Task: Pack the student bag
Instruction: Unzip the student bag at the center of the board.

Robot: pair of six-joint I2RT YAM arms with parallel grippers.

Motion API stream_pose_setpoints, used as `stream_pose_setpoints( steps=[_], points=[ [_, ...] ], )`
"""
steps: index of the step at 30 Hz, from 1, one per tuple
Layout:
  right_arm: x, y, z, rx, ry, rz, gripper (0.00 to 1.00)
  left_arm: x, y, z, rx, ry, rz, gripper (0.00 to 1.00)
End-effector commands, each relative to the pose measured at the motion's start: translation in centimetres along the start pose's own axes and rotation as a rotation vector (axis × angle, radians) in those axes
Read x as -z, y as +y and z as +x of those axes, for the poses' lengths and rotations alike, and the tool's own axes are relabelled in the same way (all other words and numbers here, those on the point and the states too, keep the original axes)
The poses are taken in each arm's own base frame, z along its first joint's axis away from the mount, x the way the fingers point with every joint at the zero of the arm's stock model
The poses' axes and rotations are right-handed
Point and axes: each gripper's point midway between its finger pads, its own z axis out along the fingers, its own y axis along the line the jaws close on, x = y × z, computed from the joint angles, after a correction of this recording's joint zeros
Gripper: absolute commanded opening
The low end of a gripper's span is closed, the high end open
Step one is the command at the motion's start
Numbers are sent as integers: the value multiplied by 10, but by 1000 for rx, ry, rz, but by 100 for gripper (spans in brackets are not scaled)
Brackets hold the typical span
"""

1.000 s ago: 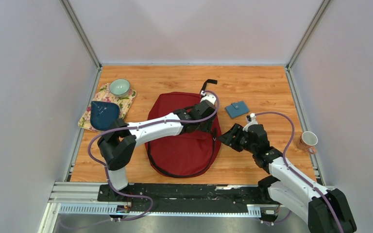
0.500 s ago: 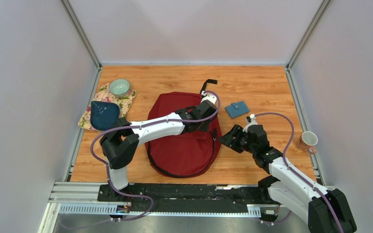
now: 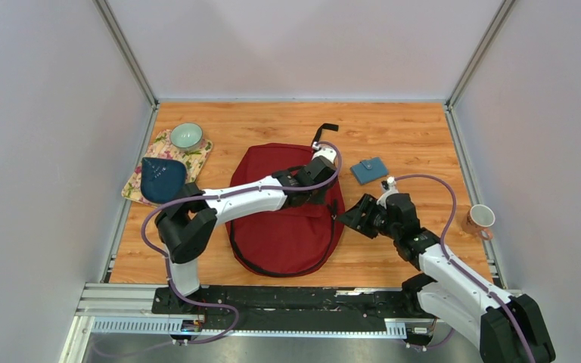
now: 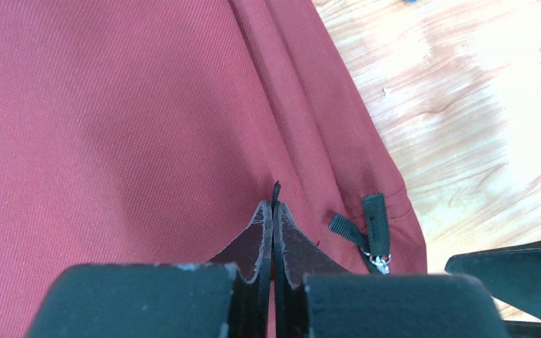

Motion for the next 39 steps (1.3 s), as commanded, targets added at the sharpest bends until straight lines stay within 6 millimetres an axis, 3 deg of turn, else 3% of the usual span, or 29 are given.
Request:
stream_pose_setpoints(
  steps=[1, 6, 26, 29, 36, 39],
  points=[
    [10, 58, -24, 47, -44, -188, 56, 20, -1, -25, 35, -95, 39, 0],
    [7, 83, -29, 35, -16, -261, 54, 28, 2, -26, 43, -110, 43, 0],
    [-37, 87, -19, -14, 96, -262, 44, 40, 6, -30, 64, -146, 53, 0],
    [-41, 86, -18, -18, 102, -256, 38, 41, 6, -30, 66, -148, 56, 0],
    [-43, 81, -17, -25, 97, -240, 0, 44, 8, -31, 71, -158, 55, 0],
    [-42, 70, -16, -27, 84, -196, 0, 47, 12, -31, 68, -165, 46, 0]
  ],
)
